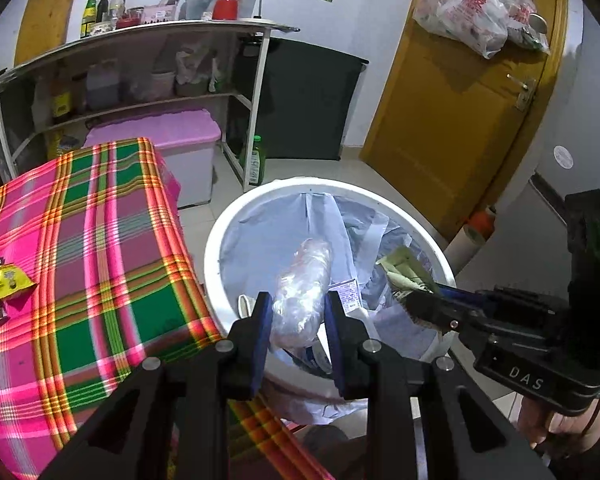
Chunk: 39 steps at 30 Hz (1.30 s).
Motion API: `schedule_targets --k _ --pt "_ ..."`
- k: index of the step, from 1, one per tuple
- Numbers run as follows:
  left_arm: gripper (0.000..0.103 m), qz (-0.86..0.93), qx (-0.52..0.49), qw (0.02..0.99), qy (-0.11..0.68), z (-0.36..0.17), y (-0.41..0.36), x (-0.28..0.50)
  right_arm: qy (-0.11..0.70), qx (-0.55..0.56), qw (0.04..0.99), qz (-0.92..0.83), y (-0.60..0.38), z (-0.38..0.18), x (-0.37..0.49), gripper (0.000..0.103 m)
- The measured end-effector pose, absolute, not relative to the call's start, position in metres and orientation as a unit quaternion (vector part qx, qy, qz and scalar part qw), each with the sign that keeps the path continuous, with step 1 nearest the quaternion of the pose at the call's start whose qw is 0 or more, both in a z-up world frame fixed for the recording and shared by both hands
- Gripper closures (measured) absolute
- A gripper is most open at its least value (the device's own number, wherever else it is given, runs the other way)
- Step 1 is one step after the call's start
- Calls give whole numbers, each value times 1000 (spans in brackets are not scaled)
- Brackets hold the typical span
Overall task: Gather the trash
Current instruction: 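Open both grippers to release the bag and paper strip into the bin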
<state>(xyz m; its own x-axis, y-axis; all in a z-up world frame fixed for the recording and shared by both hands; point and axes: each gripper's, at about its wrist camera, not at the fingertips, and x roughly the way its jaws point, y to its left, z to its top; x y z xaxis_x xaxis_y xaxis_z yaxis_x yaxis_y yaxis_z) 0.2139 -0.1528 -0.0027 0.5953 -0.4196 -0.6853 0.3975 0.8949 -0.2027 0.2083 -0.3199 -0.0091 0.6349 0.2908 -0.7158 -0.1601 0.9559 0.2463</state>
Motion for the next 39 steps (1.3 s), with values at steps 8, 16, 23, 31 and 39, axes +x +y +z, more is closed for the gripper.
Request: schedule_targets --k 8,16,23,31,39 --pt "63 -232 -31 887 398 -7 -152 223 420 90 896 114 -323 -16 216 87" --pt "61 -237 -38 890 388 0 -147 218 409 100 901 107 -331 -10 209 81" --pt "61 -231 -40 894 380 5 -136 204 398 105 905 109 -332 0 196 80" --pt "61 -221 -41 903 367 14 -120 182 386 95 908 133 -314 12 178 80" --pt "61 -202 -46 913 353 23 -99 161 373 65 912 161 -285 25 160 80"
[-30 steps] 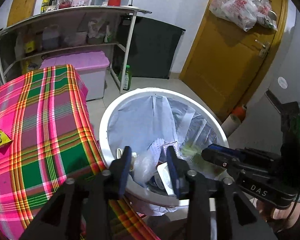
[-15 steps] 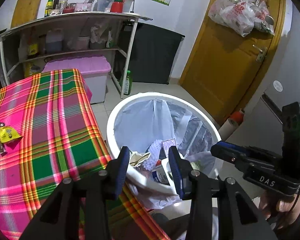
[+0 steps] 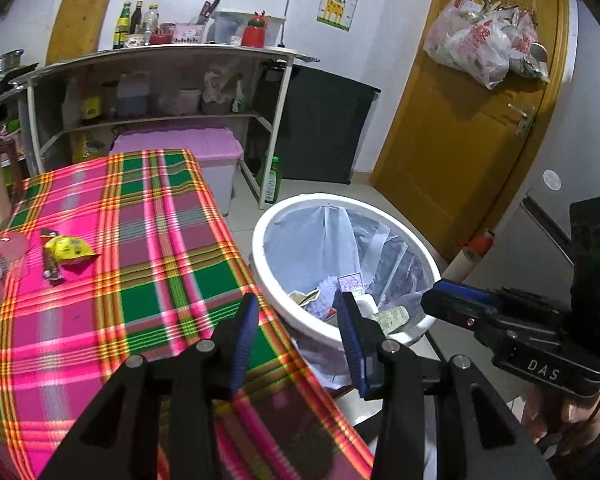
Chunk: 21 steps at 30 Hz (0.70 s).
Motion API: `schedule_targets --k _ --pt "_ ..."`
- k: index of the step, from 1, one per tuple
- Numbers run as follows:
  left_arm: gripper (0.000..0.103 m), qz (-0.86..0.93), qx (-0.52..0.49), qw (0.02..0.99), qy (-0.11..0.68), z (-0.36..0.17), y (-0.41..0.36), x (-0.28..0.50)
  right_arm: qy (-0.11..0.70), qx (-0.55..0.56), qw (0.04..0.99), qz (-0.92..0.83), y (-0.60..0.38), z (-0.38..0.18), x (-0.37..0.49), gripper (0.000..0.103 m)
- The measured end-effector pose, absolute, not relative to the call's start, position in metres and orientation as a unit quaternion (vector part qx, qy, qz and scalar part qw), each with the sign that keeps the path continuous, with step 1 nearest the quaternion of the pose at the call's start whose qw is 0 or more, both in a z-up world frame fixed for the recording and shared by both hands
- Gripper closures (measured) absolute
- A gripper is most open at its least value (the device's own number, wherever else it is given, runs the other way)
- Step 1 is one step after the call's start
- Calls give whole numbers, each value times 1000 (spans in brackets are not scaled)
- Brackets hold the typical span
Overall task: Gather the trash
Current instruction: 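Open both grippers to release the bag and paper strip into the bin, then move both grippers back toward the snack wrappers on the table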
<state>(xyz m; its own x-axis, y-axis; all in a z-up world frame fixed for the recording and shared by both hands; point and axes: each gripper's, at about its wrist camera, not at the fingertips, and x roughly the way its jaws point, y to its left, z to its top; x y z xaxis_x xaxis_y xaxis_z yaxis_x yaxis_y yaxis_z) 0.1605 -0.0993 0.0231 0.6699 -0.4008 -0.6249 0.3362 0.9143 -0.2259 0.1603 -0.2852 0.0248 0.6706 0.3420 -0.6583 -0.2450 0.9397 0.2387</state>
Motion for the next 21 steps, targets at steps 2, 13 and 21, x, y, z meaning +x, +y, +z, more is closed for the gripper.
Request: schedule_targets --k 2,13,21 --pt "61 -197 -48 914 351 24 -95 156 370 61 912 167 -280 26 157 80" --pt "61 -169 -63 921 345 24 -66 138 363 46 910 192 -254 32 144 68" --pt "61 -142 -73 924 348 16 -44 126 364 52 904 219 -239 30 141 67"
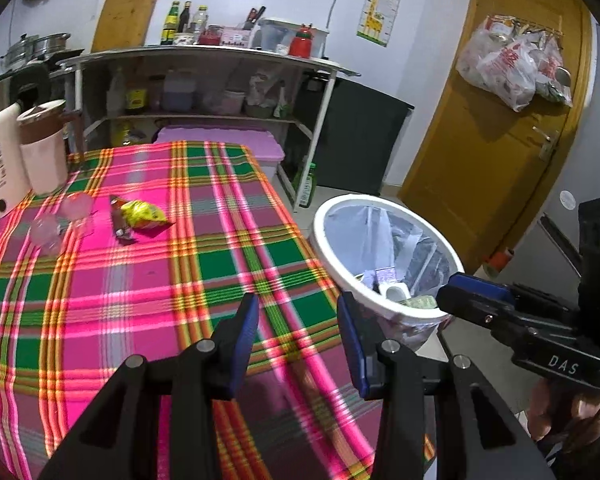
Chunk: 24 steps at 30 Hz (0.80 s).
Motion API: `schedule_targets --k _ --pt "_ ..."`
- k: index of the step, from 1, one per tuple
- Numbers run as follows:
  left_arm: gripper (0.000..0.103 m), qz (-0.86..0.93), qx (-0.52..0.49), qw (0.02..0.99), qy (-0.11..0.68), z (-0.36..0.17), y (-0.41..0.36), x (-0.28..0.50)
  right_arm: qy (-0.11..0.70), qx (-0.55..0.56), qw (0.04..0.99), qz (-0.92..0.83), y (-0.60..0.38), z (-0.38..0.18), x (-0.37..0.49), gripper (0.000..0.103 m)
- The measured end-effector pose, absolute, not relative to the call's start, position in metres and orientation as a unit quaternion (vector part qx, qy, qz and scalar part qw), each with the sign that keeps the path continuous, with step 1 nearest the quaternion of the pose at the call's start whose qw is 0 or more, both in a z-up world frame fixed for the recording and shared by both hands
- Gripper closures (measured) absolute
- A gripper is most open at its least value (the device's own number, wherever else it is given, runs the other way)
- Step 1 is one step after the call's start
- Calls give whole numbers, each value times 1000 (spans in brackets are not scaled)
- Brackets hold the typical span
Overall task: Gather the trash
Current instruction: 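Move both grippers back toward the snack wrappers on the table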
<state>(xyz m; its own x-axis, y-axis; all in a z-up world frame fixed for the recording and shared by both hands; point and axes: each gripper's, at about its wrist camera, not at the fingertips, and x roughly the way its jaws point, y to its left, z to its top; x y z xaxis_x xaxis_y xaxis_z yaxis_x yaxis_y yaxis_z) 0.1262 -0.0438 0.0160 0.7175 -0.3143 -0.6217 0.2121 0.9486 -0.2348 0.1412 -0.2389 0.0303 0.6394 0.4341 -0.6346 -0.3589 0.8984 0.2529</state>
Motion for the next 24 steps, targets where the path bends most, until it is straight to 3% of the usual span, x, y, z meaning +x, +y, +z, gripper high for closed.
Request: schedule_targets --k 20,24 --pt "61 -46 -100 929 352 3 31 123 381 15 881 280 -175 22 168 65" --pt "57 -20 -105 931 348 4 54 127 375 8 877 299 -156 27 182 51"
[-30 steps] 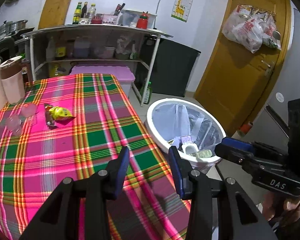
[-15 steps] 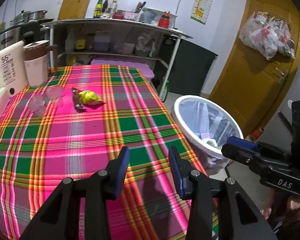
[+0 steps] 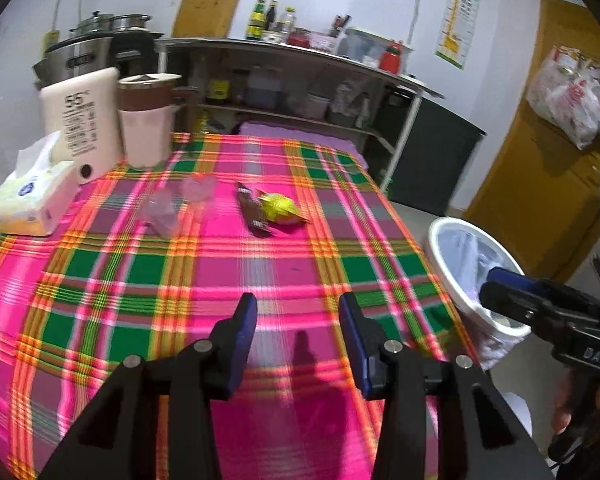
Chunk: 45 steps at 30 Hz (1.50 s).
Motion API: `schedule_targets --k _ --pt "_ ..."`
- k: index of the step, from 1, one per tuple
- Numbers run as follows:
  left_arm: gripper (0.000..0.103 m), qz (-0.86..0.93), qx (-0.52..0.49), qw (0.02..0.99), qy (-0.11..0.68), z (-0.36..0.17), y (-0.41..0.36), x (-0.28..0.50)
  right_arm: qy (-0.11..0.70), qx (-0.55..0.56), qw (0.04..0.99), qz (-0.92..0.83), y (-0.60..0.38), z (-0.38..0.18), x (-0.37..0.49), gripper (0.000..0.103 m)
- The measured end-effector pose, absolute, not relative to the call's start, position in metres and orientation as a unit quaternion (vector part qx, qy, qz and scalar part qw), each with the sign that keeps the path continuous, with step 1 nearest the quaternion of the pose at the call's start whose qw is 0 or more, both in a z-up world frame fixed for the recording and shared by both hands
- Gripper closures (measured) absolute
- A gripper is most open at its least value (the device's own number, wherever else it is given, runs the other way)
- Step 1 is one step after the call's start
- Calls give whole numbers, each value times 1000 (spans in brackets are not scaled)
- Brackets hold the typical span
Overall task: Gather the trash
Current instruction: 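Move both grippers back toward the snack wrappers on the table, then grasp the yellow snack bag with the right gripper while the left grasps the clear cup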
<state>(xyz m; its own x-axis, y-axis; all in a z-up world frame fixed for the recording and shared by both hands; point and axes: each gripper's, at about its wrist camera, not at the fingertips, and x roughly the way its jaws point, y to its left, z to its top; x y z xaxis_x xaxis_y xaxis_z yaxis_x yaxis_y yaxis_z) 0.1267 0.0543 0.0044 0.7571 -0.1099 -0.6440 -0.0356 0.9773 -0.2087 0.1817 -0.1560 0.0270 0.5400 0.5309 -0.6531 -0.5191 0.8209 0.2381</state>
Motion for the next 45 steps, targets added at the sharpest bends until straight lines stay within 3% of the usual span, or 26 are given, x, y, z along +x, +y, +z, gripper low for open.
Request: schedule_targets --k 19,45 --pt "47 79 -175 913 360 -17 153 191 394 -53 855 332 -68 9 267 50" --pt "48 110 -171 898 389 -47 166 250 451 -56 819 349 -7 -43 355 51"
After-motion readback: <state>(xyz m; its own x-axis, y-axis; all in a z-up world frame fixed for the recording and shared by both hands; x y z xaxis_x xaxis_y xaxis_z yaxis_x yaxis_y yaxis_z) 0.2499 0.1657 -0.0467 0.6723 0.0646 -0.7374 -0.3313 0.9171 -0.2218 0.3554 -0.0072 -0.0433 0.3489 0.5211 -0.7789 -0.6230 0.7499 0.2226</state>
